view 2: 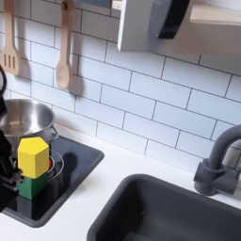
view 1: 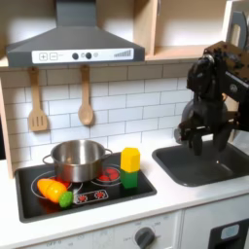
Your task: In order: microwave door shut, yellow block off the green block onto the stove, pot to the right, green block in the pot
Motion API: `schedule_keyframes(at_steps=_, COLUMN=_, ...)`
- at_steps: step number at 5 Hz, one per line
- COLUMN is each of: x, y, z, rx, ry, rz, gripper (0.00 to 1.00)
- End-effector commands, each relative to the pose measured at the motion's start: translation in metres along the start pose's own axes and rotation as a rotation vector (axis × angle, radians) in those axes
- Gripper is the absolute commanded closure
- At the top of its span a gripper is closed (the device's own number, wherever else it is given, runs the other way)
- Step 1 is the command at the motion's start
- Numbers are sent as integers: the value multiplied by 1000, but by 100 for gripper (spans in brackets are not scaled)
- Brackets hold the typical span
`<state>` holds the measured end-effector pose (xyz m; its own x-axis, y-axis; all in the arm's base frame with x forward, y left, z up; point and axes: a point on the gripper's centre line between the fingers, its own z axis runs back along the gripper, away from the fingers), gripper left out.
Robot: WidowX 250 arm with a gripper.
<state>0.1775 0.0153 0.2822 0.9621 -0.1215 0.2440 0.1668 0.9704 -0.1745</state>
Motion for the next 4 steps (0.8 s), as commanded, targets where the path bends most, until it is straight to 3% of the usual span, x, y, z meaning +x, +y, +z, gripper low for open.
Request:
schedule_keyframes(at_steps=1, x=-6, y=-7, z=9, rx=-29, ry=-57, rz=-22, gripper=0)
schedule_keyframes(at_steps=3, x=-9, y=-7, z=6, rx=38, ry=-27, rz=-47, gripper=0)
schedule_keyframes(at_steps=4, x=-10, y=-7, z=3, rx=101, ry=45, rz=-66, gripper=0)
